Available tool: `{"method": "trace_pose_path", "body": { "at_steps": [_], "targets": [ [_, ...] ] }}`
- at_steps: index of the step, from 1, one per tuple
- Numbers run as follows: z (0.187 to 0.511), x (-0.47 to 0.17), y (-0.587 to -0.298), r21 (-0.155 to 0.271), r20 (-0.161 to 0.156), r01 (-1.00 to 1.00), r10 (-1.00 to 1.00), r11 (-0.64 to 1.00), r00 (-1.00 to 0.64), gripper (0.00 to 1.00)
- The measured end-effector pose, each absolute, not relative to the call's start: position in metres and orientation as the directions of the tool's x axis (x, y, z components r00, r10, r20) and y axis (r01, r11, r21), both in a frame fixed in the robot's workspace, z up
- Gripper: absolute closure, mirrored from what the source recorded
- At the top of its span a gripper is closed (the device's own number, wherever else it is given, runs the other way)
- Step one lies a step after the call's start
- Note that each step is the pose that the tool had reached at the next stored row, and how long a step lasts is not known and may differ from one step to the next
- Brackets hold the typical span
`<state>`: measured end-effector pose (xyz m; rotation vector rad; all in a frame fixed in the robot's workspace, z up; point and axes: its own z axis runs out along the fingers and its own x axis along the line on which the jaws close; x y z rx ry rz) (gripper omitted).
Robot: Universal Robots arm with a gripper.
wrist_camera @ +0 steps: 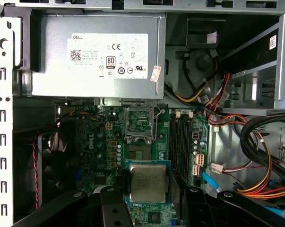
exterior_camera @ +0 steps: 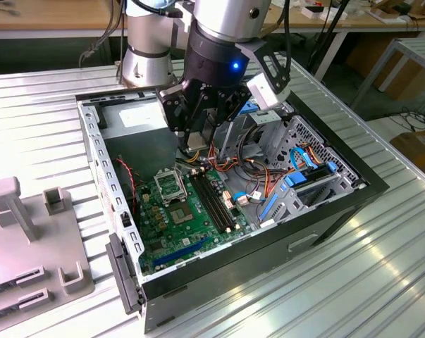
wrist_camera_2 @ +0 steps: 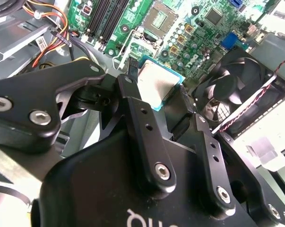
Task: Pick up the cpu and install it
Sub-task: 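Place the cpu into insertion slot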
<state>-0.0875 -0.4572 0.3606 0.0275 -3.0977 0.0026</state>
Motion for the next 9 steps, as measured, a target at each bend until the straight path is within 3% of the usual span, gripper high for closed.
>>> {"method": "trace_pose_path", "body": {
  "at_steps": [9],
  "targets": [
    [0.349,-0.088,-0.461,-0.001,0.041,-0.018,-0.018,1.000,-0.999,0.53]
  ]
}}
